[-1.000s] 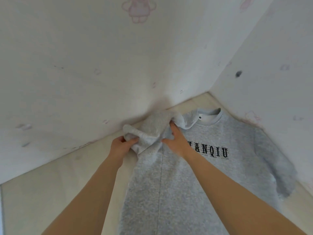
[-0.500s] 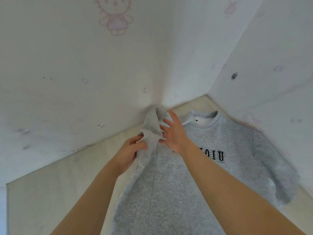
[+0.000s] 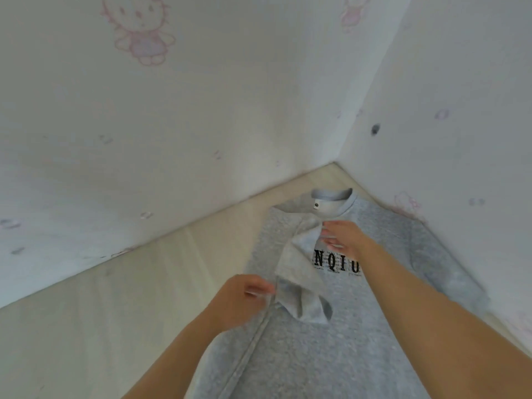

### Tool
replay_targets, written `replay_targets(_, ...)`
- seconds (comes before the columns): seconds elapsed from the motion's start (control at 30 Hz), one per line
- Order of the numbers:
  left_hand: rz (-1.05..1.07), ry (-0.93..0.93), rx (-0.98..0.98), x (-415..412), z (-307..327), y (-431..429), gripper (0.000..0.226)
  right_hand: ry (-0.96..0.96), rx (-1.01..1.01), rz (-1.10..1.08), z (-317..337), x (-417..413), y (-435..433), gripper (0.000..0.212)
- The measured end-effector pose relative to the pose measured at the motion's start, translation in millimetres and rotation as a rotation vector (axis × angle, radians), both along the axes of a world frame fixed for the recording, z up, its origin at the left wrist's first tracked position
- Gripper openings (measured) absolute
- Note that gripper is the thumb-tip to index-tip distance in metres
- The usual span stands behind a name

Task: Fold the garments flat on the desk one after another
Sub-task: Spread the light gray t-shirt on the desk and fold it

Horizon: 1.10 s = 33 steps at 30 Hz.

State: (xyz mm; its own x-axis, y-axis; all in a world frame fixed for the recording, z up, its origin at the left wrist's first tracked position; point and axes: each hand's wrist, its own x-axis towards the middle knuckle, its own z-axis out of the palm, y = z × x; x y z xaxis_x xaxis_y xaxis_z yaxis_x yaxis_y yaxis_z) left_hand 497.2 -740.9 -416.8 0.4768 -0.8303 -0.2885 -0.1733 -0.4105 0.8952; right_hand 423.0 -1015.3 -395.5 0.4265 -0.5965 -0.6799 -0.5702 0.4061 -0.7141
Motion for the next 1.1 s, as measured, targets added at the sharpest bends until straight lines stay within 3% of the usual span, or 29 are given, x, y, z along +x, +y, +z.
replay_targets(0.07,0.172,-0.076,0.024,10.1,-17.4,-0.6,0.042,0.009,0.059,-0.015,-6.8,-17.6,-5.9,0.036)
replay_targets(0.17,0.241,-0.217,0.046,33.3,-25.9,-10.0,0.047,-0.010,0.045,0.063,-9.4,-24.0,7.5,0.056)
replay_targets(0.33,0.203,-0.487,-0.010,80.2,-14.7,-75.8,0.044,-0.011,-0.323,0.294,-22.4,-31.8,67.2,0.106)
replay_targets(0.43,-0.046,-0.694,-0.015,93.6,0.3,-130.1,0.047,0.130,-0.659,0.443,-39.9,-41.2,96.8,0.117)
replay_targets(0.57,-0.588,-1.265,0.074,87.8,12.2,-190.6,0.064,0.222,-0.858,0.415,-57.6,-46.7,108.9,0.099)
replay_targets(0.7,-0.753,-1.277,0.154,78.3,3.0,-225.7,0.053,0.142,-0.801,0.472,-67.8,-58.2,100.5,0.090)
replay_targets(0.8,-0.845,-1.272,0.232,87.4,-11.1,-234.0,0.059,0.047,-0.874,0.470,-74.8,-62.4,98.6,0.056)
replay_targets(0.87,-0.829,-1.287,0.357,97.3,-7.8,-239.0,0.054,-0.039,-0.829,0.271,-76.5,-62.2,97.9,0.029)
replay_targets(0.93,-0.747,-1.175,0.441,110.4,0.6,-243.0,0.031,-0.129,-0.557,-0.017,-72.9,-63.2,96.6,0.009)
replay_targets(1.0,-0.559,-1.030,0.373,128.6,5.4,-244.4,0.019,-0.189,-0.290,-0.286,-70.5,-72.0,91.7,0.005)
replay_targets(1.1,-0.252,-1.008,0.304,148.4,6.6,-242.1,0.013,-0.138,-0.178,-0.534,-71.8,-89.7,80.7,0.013)
